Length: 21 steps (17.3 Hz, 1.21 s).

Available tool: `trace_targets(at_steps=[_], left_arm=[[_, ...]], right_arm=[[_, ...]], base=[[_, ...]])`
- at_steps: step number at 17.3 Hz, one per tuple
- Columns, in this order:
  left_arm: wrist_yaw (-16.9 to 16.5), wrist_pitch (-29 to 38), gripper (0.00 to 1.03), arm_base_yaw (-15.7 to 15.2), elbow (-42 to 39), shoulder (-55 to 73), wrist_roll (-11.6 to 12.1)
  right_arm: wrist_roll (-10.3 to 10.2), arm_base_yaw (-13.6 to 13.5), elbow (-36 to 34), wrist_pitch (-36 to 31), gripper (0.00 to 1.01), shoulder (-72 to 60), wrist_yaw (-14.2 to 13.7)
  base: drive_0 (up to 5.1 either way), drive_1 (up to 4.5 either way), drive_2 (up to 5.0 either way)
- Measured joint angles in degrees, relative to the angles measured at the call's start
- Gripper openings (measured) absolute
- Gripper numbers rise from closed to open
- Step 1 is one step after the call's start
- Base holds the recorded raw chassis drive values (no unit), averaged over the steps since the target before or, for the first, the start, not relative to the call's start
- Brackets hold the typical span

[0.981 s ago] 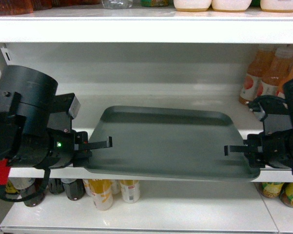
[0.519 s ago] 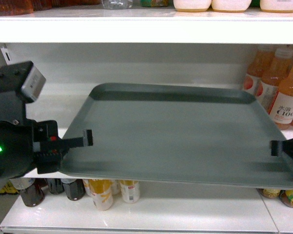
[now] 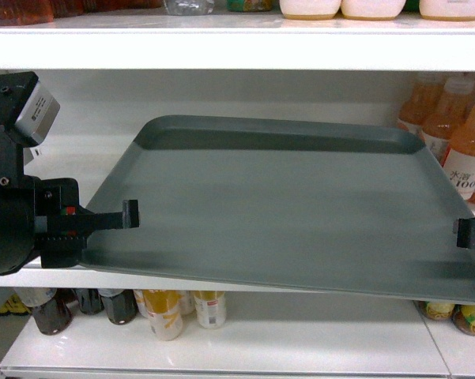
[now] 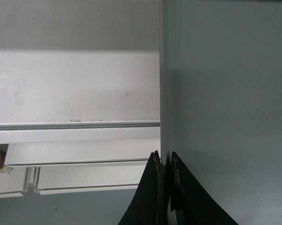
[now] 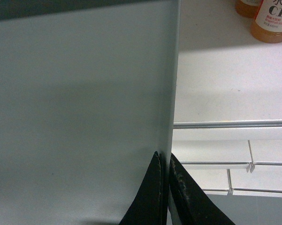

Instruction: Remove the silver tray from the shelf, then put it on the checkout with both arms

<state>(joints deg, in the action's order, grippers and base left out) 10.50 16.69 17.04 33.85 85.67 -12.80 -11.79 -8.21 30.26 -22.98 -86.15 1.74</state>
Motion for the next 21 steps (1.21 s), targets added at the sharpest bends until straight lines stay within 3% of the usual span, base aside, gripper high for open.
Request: trace_targets(at_steps=[6,21], left_arm=[[0.00,0.04,0.03,0.00,0.00,0.00,0.15],[0.07,-0.15,0.03,-0.04,-0.11,0.02,0.20]], right_arm=[[-0.04,0.00,0.00,0.00,0.03,0.00,0.02],[-0.26,-0.04,-0.11,0.07,0.03,0.00,0.04]], base=[[0.0,-0.42,0.4],[0.1,-4.22,4.4]])
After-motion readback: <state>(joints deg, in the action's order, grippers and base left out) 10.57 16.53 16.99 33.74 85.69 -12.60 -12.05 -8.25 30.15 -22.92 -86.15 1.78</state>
